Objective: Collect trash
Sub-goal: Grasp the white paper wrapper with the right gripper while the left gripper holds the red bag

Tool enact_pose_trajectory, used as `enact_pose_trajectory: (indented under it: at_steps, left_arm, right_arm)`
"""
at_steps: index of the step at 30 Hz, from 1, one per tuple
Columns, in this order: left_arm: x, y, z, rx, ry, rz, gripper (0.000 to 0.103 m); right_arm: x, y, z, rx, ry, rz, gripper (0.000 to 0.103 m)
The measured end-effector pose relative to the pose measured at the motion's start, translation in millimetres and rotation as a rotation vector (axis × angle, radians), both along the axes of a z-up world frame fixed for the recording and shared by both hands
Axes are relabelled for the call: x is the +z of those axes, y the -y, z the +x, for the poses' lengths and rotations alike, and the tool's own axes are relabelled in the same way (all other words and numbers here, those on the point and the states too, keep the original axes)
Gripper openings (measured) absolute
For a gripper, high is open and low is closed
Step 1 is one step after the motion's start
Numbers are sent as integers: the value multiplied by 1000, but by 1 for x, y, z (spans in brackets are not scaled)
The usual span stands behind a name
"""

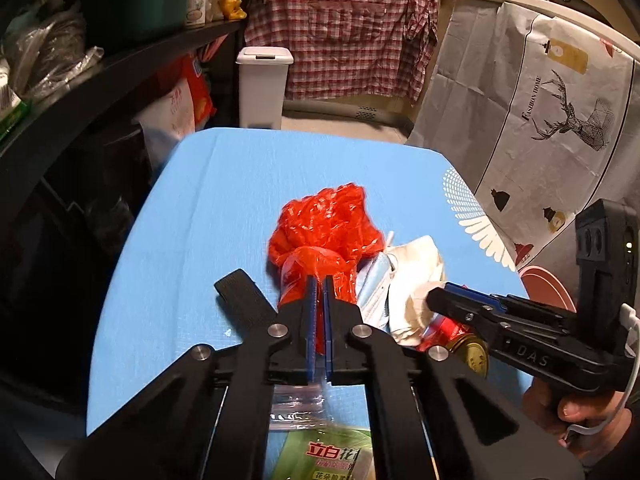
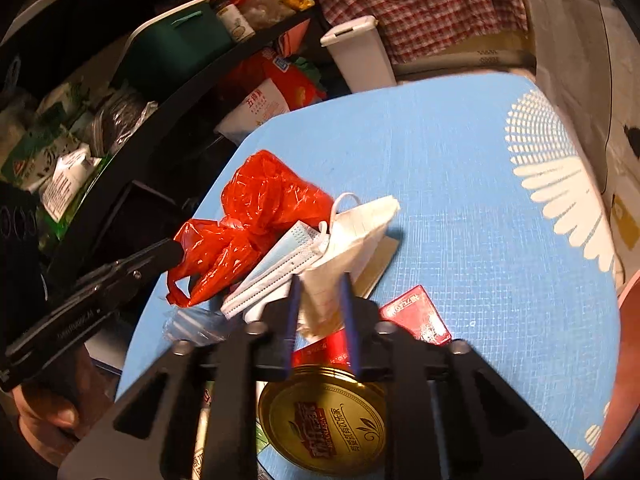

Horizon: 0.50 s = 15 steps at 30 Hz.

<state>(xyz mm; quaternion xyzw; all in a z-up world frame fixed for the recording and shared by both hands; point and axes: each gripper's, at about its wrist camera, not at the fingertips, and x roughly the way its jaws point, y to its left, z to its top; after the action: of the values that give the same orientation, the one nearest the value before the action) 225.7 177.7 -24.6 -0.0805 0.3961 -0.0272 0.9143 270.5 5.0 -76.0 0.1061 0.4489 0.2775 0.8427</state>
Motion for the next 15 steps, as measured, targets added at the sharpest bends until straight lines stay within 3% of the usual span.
enact_pose_trajectory:
  at_steps: [5,15]
  left_arm:
    - [9,-6,-5,24,28,0,1]
    - [36,-10,-24,47,92,0,1]
  right_arm:
    - [15,4,-7,2,64,-17,5]
    - [54,17,-28,-8,169,-22,3]
